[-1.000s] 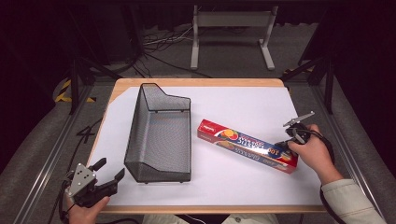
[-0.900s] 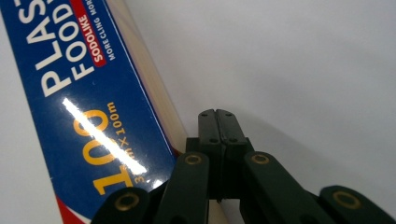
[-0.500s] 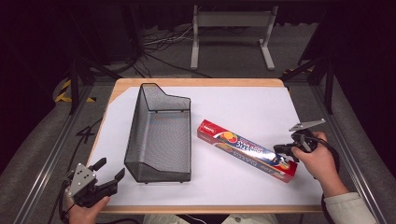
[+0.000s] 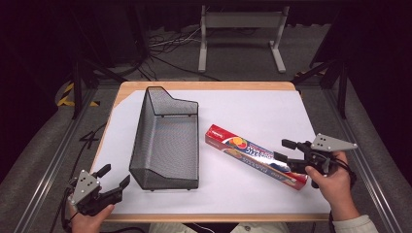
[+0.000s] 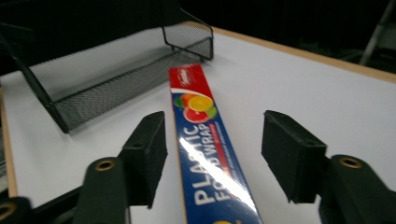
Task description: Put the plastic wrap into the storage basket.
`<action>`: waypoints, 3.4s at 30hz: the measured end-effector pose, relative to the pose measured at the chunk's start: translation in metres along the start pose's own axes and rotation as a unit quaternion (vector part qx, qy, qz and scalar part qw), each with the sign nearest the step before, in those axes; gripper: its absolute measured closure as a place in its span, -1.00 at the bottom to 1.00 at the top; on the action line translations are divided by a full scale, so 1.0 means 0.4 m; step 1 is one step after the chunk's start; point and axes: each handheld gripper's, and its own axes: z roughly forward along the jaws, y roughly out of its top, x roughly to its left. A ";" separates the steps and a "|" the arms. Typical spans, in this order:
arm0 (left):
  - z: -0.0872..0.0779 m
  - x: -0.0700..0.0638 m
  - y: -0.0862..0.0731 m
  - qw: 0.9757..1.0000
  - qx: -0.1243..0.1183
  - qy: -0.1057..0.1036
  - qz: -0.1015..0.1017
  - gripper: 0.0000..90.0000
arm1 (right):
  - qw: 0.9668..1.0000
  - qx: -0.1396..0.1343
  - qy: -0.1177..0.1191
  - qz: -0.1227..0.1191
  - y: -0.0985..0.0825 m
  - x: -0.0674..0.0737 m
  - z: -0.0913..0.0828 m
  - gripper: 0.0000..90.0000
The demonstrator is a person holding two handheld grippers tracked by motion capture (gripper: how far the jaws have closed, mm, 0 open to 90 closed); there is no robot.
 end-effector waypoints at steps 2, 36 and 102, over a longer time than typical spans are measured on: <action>-0.001 0.000 0.000 1.000 -0.001 -0.001 -0.001 -0.43 | 1.000 -0.012 0.021 -0.009 -0.015 0.021 0.007 -0.30; 0.003 0.001 0.001 1.000 -0.001 0.000 -0.001 -0.43 | 0.999 -0.033 0.028 -0.020 0.072 0.033 0.134 -0.54; 0.003 0.004 0.001 1.000 0.000 -0.001 -0.002 -0.43 | 0.911 0.404 0.015 -0.080 0.023 -0.001 0.342 -0.12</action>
